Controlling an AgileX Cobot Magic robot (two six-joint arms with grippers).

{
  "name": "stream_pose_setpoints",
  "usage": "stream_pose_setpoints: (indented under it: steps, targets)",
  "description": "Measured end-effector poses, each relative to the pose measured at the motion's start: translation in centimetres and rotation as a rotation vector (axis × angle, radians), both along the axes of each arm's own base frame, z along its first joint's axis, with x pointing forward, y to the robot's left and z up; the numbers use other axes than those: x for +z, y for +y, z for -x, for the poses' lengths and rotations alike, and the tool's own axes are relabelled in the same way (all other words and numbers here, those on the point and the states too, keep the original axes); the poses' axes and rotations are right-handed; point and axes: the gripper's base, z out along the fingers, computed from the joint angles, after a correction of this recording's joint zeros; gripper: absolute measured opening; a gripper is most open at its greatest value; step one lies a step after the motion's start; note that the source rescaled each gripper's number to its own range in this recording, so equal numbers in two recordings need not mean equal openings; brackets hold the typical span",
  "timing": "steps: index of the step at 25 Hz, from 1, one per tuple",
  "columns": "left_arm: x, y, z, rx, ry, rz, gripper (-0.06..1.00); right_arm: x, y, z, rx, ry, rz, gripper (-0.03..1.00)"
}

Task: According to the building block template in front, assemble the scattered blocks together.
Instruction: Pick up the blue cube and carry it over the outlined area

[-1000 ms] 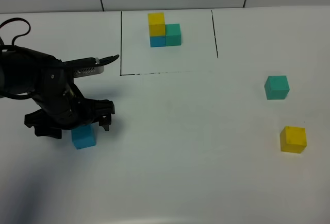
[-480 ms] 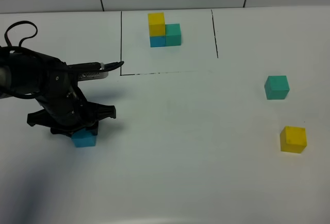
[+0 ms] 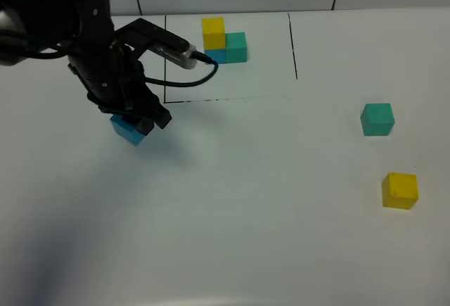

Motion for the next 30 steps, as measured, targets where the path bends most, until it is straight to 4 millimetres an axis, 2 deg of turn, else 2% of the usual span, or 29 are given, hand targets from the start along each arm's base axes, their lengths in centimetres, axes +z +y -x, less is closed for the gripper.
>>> stream_pose_setpoints:
  steps: [2,8,14,22,30]
  targets:
    - [0.1,-1.2,-0.7,-0.13,0.025,-0.021,0.0,0.0,0.0,0.0,0.0,0.0,0.0,0.93]
    - [-2.4,-5.8,-1.3,-0.525,0.057,-0.072,0.0,0.0,0.0,0.0,0.0,0.0,0.0,0.93]
    - [-4.3,-10.2,-1.6,-0.758,-0.002,-0.088,0.0,0.0,0.0,0.0,0.0,0.0,0.0,0.92]
    - [-6.4,-13.7,-2.4,-0.838,-0.058,-0.051,0.0,0.0,0.0,0.0,0.0,0.0,0.0,0.91]
    - [-8.5,-14.1,-2.6,-0.831,-0.028,-0.046,0.0,0.0,0.0,0.0,-0.001,0.0,-0.001,0.89]
